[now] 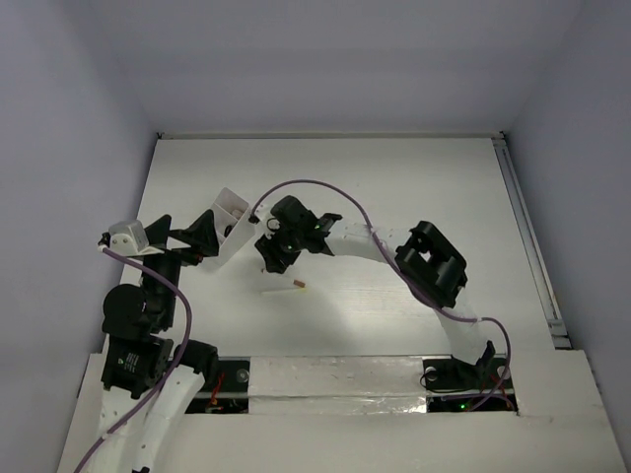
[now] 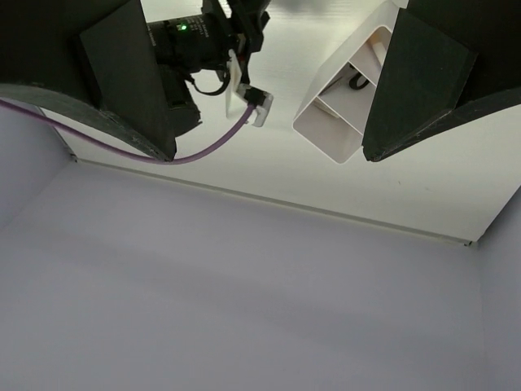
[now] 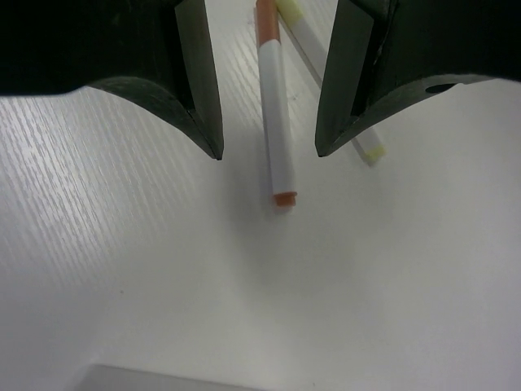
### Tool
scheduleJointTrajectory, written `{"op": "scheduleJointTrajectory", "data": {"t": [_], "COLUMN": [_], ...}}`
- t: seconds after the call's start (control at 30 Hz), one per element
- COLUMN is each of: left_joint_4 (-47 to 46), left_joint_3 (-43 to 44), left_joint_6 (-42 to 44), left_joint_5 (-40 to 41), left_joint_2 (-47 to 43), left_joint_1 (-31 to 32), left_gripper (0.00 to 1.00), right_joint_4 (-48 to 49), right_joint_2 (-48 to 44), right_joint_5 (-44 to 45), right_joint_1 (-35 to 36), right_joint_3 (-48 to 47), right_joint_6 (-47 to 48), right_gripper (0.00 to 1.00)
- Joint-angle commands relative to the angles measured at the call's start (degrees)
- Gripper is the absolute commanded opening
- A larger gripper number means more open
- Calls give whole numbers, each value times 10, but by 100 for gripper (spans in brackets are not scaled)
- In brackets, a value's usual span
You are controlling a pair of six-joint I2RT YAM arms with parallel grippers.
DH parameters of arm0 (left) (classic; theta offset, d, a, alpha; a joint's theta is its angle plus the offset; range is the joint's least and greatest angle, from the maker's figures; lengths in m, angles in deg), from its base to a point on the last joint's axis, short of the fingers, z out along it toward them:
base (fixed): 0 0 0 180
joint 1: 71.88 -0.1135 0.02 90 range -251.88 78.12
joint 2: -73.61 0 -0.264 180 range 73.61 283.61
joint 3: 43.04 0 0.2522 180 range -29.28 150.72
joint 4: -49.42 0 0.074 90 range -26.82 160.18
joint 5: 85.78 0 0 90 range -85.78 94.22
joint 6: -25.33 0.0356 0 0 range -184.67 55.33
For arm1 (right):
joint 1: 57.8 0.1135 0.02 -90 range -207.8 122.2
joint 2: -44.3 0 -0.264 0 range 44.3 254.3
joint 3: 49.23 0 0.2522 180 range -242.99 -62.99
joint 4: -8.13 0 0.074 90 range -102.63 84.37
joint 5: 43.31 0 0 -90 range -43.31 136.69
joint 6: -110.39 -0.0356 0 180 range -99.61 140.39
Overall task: Sort the stationery into containers
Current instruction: Pick up the pen from the center of the board.
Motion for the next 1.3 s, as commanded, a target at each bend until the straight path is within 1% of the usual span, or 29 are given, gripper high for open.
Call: {"op": "scheduleJointTrajectory", "data": {"t": [0.0,0.1,0.27,0.3,0.37,0.4,0.43,0.5,0.6,0.67,0.7,0.77,0.8,0.83,0.87,0.93,1.07,1.2,1.23,1.27], "left_joint_4": [-24,-23,-23,-22,-23,-23,-23,-21,-21,-22,-22,-22,-22,-21,-22,-22,-21,-19,-18,-18], "left_joint_3": [0,0,0,0,0,1,0,0,0,0,0,0,0,-1,-1,-1,0,4,4,4], "left_joint_6": [-3,-1,-2,-1,-2,-1,-2,-2,-2,-1,-1,-1,-2,-1,-1,-1,-2,-5,-5,-6], "left_joint_5": [-10,-10,-10,-10,-10,-10,-9,-9,-10,-10,-10,-10,-9,-9,-9,-9,-7,9,13,16], "left_joint_2": [13,13,12,11,10,9,9,8,8,8,8,8,8,9,8,8,8,6,5,4], "left_joint_1": [-2,-2,-2,-2,-2,-2,-2,-2,-2,-2,-2,-2,-2,-2,-2,-2,-2,-2,-2,-2], "left_gripper": [99,99,99,99,99,99,99,99,99,99,99,99,99,99,99,99,99,99,99,99], "right_joint_4": [-40,-51,-65,-69,-81,-84,-90,-91,-84,-75,-70,-50,-38,-1,15,64,130,210,247,270], "right_joint_2": [19,34,56,61,70,77,81,86,87,85,84,79,74,67,49,27,-23,-79,-87,-92], "right_joint_5": [47,103,131,135,147,154,160,170,200,207,209,231,243,253,257,250,242,193,180,145], "right_joint_1": [28,43,55,55,55,55,55,55,55,55,55,55,55,55,47,41,41,36,36,36], "right_joint_3": [-54,-68,-84,-88,-95,-101,-103,-102,-98,-93,-90,-82,-76,-66,-45,-26,10,44,48,52], "right_joint_6": [29,43,57,58,63,66,69,77,86,93,101,109,112,112,112,107,93,56,46,35], "right_gripper": [55,53,50,45,40,36,33,32,19,14,10,5,0,0,0,0,0,0,0,0]}}
